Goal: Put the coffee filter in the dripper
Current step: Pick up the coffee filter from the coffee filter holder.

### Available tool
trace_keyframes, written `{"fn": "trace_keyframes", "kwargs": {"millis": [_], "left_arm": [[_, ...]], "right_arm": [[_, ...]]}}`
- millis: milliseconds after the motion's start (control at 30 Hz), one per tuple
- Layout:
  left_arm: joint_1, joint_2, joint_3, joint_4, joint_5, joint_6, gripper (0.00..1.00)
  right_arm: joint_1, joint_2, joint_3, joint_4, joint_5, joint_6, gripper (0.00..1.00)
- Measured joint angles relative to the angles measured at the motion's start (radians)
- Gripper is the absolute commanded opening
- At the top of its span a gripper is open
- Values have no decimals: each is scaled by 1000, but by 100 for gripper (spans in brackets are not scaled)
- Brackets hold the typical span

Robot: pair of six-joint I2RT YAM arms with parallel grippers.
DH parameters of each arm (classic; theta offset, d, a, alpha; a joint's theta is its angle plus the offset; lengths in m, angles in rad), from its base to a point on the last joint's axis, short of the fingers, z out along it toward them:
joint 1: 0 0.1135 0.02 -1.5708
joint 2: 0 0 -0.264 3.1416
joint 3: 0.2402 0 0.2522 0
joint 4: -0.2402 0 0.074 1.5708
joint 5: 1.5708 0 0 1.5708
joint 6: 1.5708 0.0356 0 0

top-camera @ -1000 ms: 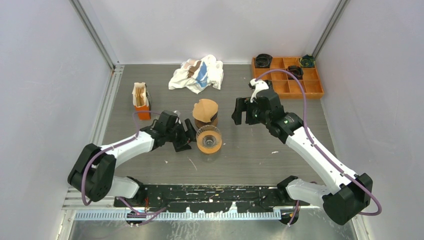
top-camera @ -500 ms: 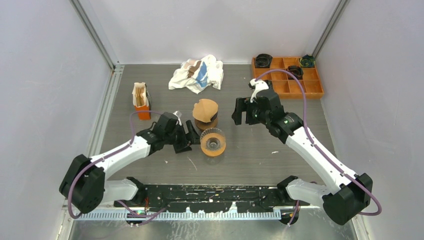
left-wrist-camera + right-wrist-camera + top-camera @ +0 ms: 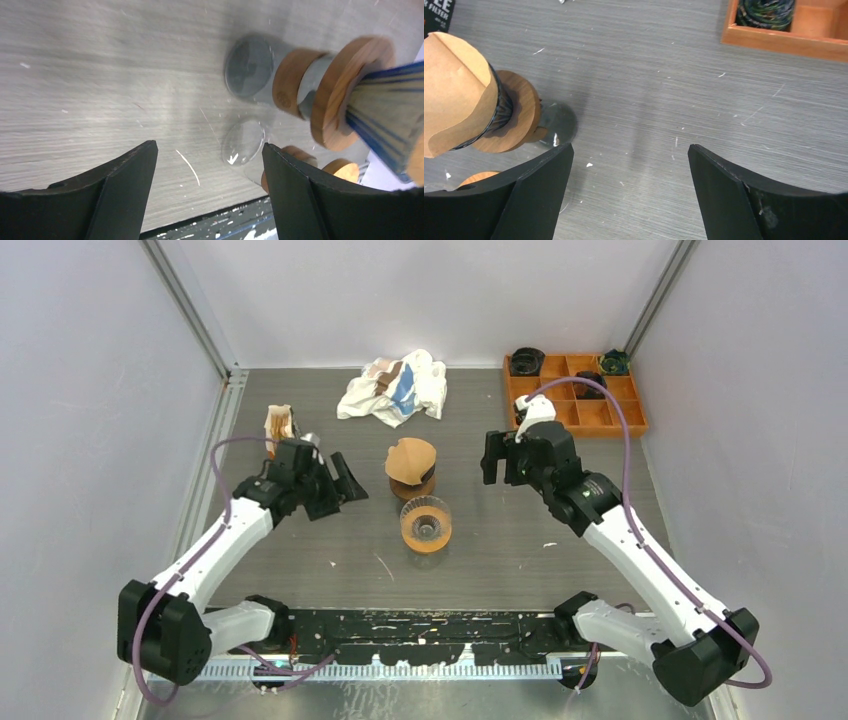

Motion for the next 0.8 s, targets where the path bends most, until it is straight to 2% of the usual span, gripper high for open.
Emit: {"fn": "trace_keyframes", "kwargs": {"millis": [267,467,800], "left_arm": [[199,10,217,-153,-31,167,77],[346,105,421,-219,-57,283,73],[405,374,713,-238,-137,454,57]], "right_arm": [[0,-44,-1,-2,115,-23,93],[-3,-107,-35,3,203,-42,94],[-3,-192,-126,55,324,-79,100]]}}
